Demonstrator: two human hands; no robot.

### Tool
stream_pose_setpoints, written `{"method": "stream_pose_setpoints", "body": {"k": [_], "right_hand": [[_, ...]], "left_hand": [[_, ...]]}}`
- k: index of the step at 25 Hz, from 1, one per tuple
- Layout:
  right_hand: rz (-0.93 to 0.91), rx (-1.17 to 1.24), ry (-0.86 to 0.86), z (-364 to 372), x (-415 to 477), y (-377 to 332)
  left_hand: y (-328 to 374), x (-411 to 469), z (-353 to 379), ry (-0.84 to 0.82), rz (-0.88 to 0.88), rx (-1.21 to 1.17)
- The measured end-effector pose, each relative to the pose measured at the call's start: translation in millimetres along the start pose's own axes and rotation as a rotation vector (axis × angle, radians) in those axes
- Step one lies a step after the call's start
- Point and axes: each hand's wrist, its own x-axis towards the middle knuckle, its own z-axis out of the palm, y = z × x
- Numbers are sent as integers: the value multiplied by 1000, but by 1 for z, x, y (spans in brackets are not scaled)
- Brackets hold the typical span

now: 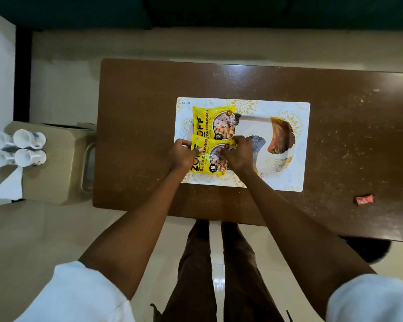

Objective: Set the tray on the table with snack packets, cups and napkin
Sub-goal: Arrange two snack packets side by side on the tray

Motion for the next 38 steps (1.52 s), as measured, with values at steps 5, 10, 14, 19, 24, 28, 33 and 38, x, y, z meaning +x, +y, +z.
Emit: {"method": "stream_pose_setpoints", "body": {"k": [5, 10, 14, 19, 24, 28, 33, 38], "right_hand": [[50, 110, 113, -21, 29, -11], [10, 115, 18, -21, 43, -26], [-7, 165, -8, -16, 43, -32], [7, 139, -51, -10, 48, -35], [27, 166, -44, -6, 48, -35], [30, 194, -53, -5, 48, -36], [34, 169, 7, -15, 45, -34], [200, 76, 65, -24, 10, 1]], "left_hand": [[33, 25, -7, 33, 96, 11], [57, 50, 1, 34, 130, 37], [64, 60, 0, 113, 131, -4], [65, 70, 0, 124, 144, 10], [58, 69, 2, 113, 137, 28], [60, 69, -3, 110, 129, 4], [61, 65, -14, 94, 99, 12], [22, 31, -11, 160, -15, 51]]}}
